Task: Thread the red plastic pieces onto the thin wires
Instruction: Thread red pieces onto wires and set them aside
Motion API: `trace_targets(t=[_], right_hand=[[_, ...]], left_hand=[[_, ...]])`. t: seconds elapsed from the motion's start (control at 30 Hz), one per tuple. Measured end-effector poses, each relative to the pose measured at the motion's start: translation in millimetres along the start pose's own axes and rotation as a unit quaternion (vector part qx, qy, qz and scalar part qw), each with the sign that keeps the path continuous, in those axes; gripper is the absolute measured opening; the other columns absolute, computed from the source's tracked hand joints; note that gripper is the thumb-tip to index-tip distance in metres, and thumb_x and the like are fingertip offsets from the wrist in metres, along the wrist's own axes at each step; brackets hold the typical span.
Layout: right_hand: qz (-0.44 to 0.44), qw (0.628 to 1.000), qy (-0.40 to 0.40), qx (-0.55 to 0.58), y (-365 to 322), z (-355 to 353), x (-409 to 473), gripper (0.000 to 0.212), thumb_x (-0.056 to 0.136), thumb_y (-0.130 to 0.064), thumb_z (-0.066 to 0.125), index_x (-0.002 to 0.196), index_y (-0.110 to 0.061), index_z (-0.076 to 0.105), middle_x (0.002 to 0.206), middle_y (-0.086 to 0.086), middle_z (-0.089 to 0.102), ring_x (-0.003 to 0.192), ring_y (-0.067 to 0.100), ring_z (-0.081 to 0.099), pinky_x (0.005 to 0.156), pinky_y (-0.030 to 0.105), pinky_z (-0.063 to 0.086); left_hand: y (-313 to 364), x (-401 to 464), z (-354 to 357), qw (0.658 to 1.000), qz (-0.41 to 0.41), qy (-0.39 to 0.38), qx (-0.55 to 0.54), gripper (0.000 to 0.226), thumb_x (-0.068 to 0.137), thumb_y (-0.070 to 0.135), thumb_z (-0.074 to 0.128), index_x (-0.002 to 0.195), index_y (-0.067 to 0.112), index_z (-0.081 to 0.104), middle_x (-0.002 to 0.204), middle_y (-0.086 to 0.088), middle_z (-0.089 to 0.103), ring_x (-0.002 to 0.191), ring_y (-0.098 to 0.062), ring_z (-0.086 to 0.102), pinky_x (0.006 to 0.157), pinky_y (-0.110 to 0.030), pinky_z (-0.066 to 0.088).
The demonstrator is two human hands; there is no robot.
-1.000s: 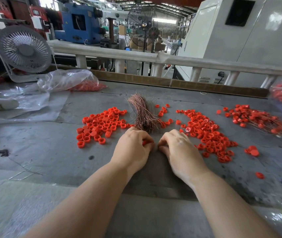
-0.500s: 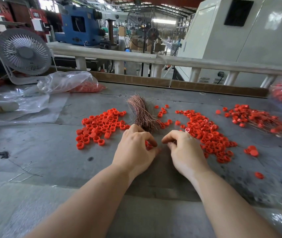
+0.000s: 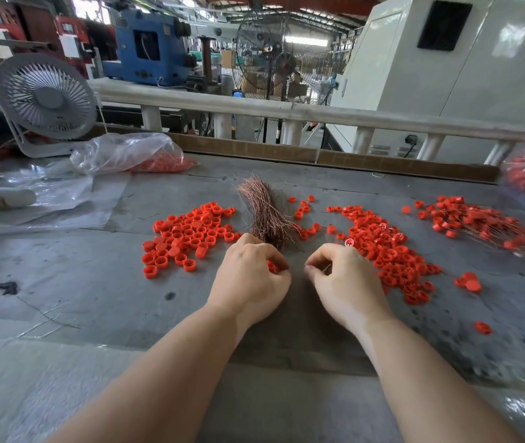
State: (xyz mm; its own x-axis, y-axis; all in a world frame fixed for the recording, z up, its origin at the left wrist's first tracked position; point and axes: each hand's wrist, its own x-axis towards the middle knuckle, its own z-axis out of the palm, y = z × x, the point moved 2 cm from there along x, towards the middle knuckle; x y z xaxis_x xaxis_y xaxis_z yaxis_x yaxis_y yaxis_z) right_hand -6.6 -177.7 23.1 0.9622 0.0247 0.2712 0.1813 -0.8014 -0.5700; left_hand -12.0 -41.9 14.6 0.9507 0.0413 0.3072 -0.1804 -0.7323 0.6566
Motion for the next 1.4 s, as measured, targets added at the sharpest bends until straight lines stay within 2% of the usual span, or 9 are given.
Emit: trace_targets(t=[0.17,0.33,0.43,0.53,0.63,0.8,0.93,1.2,1.4], right_hand=[[-0.004,1.000,0.000,-0.005,0.8,1.8,0.9,0.010,0.087,-0.016,0.059,0.081,-0.022,0.064,0.089,-0.003,0.065,0.088,0.018,0.056,0.074,0.029,0.045],[-0.006,1.000,0.001,-0.001,2.0,2.4,0.9,0.012,0.086,-0.014,0.060,0.078,-0.022,0.063,0.086,-0.005,0.065,0.084,0.018,0.056,0.073,0.030,0.045],[-0.005,1.000,0.019,0.021,2.2,1.6,1.1,0.014,0.085,-0.015,0.061,0.075,-0.024,0.063,0.078,-0.007,0.063,0.078,0.017,0.056,0.068,0.028,0.045],[-0.016,0.996,0.067,0.063,0.0,-2.2,1.8,0.019,0.082,-0.013,0.063,0.066,-0.023,0.061,0.061,-0.011,0.058,0.067,0.016,0.055,0.062,0.027,0.043],[-0.029,0.989,0.096,0.109,-1.5,-6.1,2.7,0.022,0.080,-0.011,0.065,0.062,-0.022,0.062,0.058,-0.010,0.059,0.062,0.012,0.056,0.059,0.024,0.042],[-0.025,0.958,0.046,0.282,-4.0,-5.3,3.7,0.016,0.081,-0.013,0.069,0.068,-0.021,0.069,0.057,-0.013,0.063,0.057,-0.007,0.054,0.058,0.004,0.039],[-0.034,0.945,0.029,0.324,-2.6,-4.6,4.5,0.016,0.081,-0.011,0.069,0.069,-0.020,0.068,0.055,-0.016,0.062,0.057,-0.005,0.053,0.060,0.007,0.041],[0.039,0.922,0.028,0.384,2.5,-3.7,8.4,0.022,0.085,-0.009,0.064,0.064,-0.016,0.063,0.058,-0.005,0.060,0.050,0.000,0.049,0.048,0.008,0.037],[0.075,0.906,-0.005,0.417,0.6,-2.9,7.5,0.028,0.083,-0.008,0.063,0.056,-0.014,0.059,0.049,-0.006,0.057,0.044,-0.001,0.048,0.042,0.008,0.034]], left_hand=[[2.6,-1.5,3.2,0.999,0.010,0.002,0.036,0.025,0.073,0.049,0.071,0.070,0.027,0.060,0.084,0.011,0.041,0.094,-0.011,0.045,0.079,-0.018,0.033],[-3.0,0.5,4.5,0.998,0.017,0.003,0.053,0.008,0.080,0.027,0.069,0.084,0.021,0.070,0.093,0.007,0.041,0.101,-0.017,0.047,0.080,-0.018,0.031],[-4.2,1.9,2.1,1.000,-0.008,0.027,0.012,0.004,0.079,0.023,0.070,0.079,0.019,0.069,0.089,0.009,0.041,0.092,-0.014,0.048,0.074,-0.017,0.030],[-5.1,4.3,-3.7,0.995,-0.039,0.072,-0.060,0.017,0.080,0.022,0.070,0.068,0.026,0.060,0.081,0.014,0.039,0.077,-0.009,0.045,0.064,-0.015,0.026],[-5.7,5.5,-9.6,0.986,-0.054,0.106,-0.117,0.017,0.081,0.022,0.070,0.069,0.027,0.060,0.081,0.011,0.045,0.072,-0.005,0.044,0.062,-0.016,0.026],[0.5,3.7,-7.8,0.988,-0.020,0.081,-0.128,0.008,0.080,0.018,0.071,0.075,0.021,0.066,0.083,0.011,0.047,0.071,-0.002,0.046,0.063,-0.008,0.032],[3.9,1.5,-6.2,0.991,0.006,0.067,-0.118,0.005,0.078,0.016,0.073,0.082,0.013,0.072,0.086,0.007,0.050,0.069,0.000,0.047,0.064,-0.002,0.033],[11.3,-0.8,-7.7,0.988,0.042,0.052,-0.140,0.009,0.077,0.012,0.073,0.076,0.021,0.069,0.082,0.013,0.050,0.067,0.002,0.047,0.064,-0.002,0.033],[10.3,-0.3,-10.9,0.980,0.060,0.101,-0.159,0.021,0.080,0.008,0.068,0.072,0.025,0.060,0.077,0.012,0.050,0.071,0.011,0.047,0.064,-0.003,0.033]])
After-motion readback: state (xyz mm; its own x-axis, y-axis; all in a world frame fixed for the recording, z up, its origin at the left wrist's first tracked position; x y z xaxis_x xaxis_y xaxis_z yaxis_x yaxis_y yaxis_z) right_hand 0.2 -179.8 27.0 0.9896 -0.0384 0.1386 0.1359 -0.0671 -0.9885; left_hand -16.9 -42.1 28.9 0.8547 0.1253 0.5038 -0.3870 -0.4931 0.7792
